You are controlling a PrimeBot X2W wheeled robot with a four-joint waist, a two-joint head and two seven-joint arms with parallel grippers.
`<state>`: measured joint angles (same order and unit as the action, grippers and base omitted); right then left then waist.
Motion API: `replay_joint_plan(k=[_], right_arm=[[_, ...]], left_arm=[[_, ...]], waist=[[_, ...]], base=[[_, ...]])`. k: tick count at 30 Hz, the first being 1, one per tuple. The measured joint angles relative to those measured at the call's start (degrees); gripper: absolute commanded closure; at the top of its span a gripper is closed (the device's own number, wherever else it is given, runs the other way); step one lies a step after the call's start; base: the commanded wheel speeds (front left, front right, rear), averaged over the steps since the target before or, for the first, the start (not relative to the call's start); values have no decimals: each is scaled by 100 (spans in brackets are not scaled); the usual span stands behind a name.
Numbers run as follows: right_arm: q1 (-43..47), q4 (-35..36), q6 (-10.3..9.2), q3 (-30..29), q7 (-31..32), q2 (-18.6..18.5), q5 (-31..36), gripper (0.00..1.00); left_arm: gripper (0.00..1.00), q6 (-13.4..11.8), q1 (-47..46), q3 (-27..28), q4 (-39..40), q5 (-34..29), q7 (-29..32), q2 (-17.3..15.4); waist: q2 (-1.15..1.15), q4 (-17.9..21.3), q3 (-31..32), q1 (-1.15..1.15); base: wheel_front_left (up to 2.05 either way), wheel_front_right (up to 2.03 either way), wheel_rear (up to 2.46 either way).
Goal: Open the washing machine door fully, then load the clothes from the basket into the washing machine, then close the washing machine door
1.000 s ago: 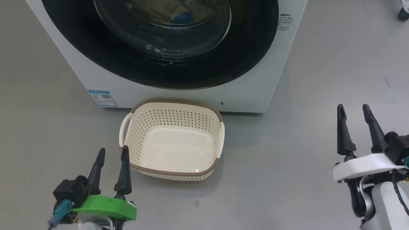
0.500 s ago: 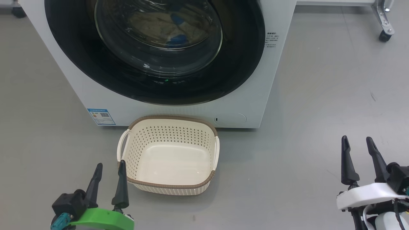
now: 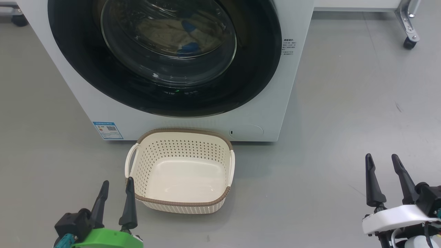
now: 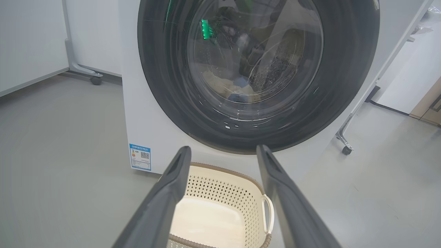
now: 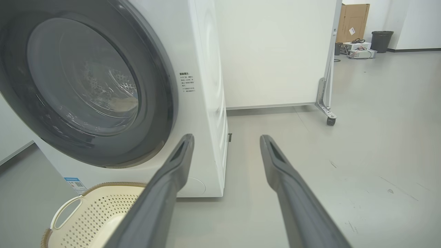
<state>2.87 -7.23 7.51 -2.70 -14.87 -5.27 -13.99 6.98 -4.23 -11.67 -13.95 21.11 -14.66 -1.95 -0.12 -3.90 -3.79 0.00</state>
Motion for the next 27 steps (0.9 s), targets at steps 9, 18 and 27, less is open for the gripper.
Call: replay_joint_plan(k=[9,18,27], right_arm=[[48,59,0,16,0,30,25,100],[151,-227,0,90,7,179,-119,100],[154,-189,0,135,76,180,-828,100]], left_arm=[[100,0,12,1,9,1,0,0],[100,-1,191,-42,-186,156,3,43],[100,-2,242,-29,-53,868,60,43]], waist=[[0,-31,-10,0],[0,-27,-8,0],[0,20,31,0]], base=[[0,0,0],[0,0,0],[0,0,0]])
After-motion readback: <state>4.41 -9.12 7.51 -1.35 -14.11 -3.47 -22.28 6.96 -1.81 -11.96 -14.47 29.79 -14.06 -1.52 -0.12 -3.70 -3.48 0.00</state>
